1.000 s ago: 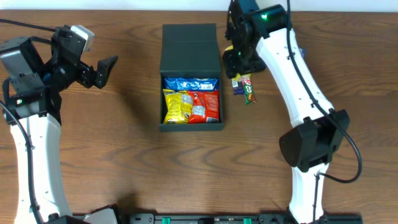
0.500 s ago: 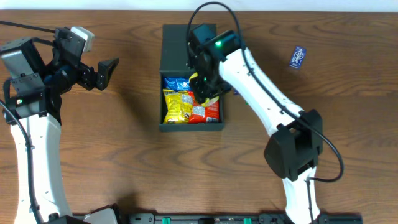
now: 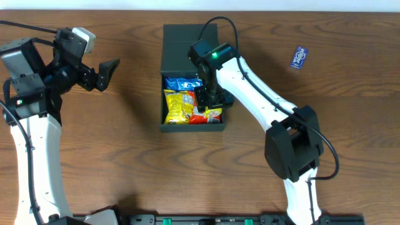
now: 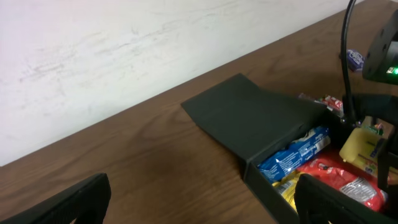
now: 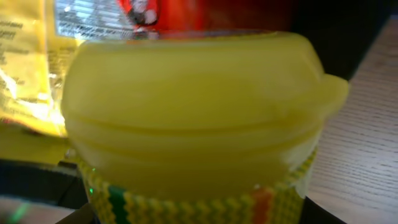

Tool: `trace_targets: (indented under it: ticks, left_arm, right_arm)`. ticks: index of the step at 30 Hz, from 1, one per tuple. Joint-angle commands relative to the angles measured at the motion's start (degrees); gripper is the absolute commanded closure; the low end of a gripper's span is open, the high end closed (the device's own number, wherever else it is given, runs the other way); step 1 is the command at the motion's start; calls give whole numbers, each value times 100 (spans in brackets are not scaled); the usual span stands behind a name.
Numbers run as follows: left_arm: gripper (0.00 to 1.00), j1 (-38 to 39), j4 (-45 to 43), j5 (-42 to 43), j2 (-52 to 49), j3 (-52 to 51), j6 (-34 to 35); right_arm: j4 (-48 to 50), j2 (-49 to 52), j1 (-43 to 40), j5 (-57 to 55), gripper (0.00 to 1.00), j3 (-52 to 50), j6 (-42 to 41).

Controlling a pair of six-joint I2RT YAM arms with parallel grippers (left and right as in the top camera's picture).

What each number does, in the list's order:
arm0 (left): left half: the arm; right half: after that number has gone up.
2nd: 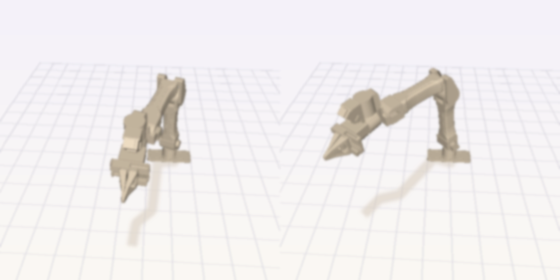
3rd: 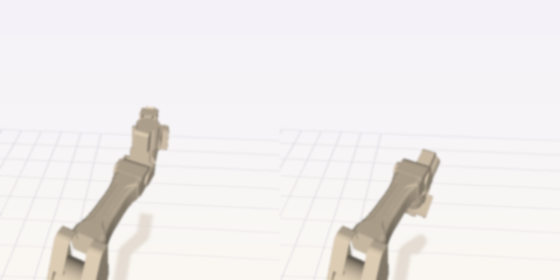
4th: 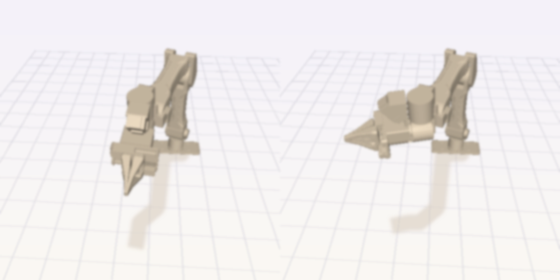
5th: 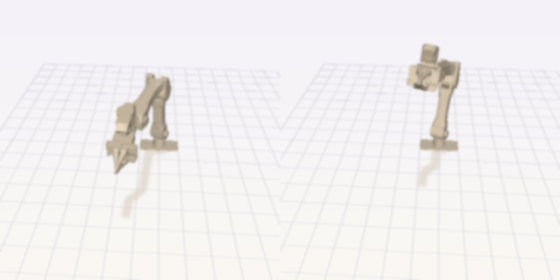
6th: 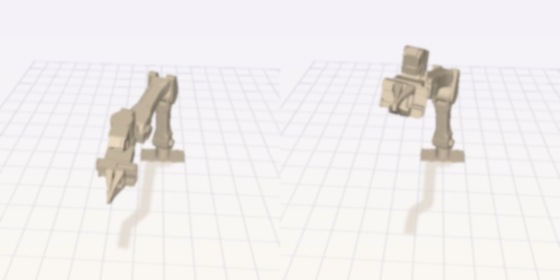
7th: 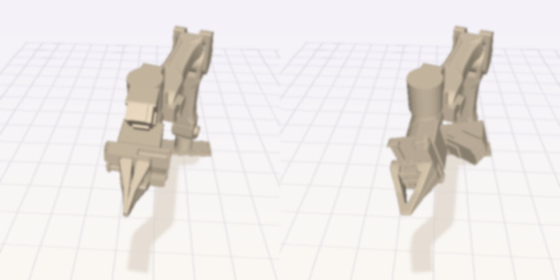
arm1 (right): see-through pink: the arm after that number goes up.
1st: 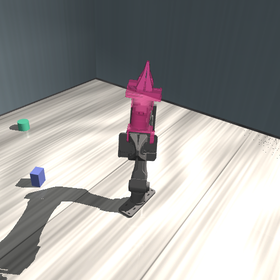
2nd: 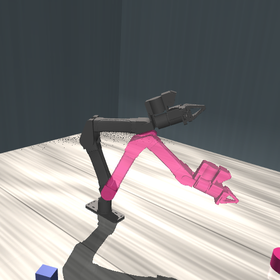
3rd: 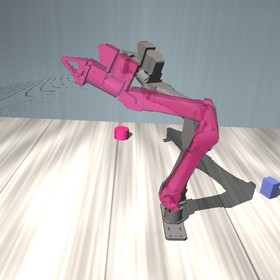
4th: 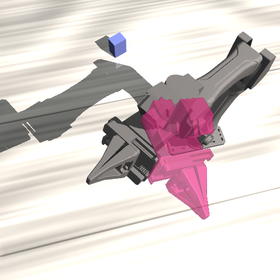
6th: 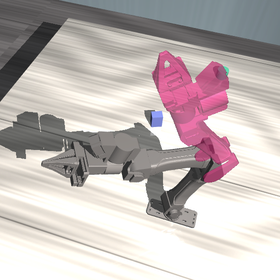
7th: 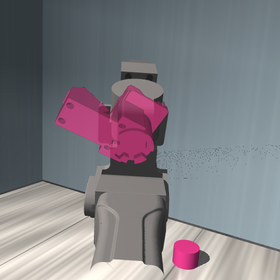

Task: Pack container
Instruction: 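Carry the Mentos bottle into the box and release it, then move the right gripper to the blue Eclipse mint tin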

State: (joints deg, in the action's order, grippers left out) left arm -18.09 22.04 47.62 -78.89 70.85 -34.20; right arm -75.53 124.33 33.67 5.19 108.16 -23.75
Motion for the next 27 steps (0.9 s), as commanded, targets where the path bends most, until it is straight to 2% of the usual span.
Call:
trace_targets:
  ticks: [1,5,7,11,20,25,27]
  left_arm:
    - [5,22,-26,-2,-50,35,-216]
    - [5,22,-24,-2,-50,35,-304]
    - [5,22,-24,-2,-50,35,-313]
    - [5,24,-22,-2,-50,35,-313]
    - [5,24,44,0,-50,35,-310]
    - [5,24,44,0,-50,35,-308]
    - [5,24,44,2,-50,35,-308]
  right_arm:
    - [9,-59,17,-181,51,-44,-282]
    - [11,-59,15,-195,39,-44,-286]
    - [2,-59,15,-195,27,-44,-284]
    - [-61,-59,15,-195,13,-44,-284]
    - [-94,-284,-44,-236,14,146,-282]
    - [-68,-813,-120,-975,12,407,-284]
    - [39,-1058,-184,-1327,7,431,-284]
